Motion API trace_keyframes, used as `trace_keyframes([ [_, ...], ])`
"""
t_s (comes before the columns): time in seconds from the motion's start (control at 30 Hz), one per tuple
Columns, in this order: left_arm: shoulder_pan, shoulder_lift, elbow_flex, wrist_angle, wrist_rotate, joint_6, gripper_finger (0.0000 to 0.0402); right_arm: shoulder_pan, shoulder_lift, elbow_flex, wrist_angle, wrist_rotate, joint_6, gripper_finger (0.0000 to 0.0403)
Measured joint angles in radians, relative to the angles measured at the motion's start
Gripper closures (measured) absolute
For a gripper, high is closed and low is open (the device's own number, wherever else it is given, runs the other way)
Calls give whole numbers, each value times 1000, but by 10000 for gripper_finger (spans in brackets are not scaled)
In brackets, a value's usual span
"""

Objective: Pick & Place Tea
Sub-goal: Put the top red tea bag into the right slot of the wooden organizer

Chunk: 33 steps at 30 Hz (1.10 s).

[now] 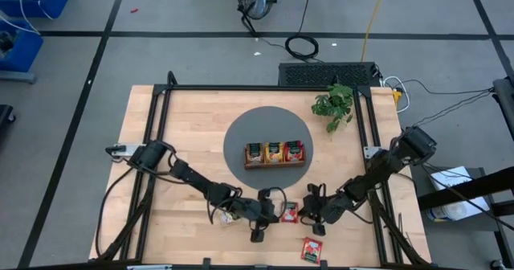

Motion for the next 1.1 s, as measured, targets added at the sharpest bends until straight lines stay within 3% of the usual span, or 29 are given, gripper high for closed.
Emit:
trace_keyframes([
  [0.13,-9,0,1,-1,63,18,376,-24,45,0,95,0,-25,403],
  [0.37,-21,3,2,2,69,20,376,-51,126,0,261,-1,-46,403],
  [0.67,-6,106,5,29,56,-49,376,-52,136,0,284,-2,-24,403],
  [1.1,56,112,4,34,27,-110,376,-4,136,-1,301,-4,0,403],
])
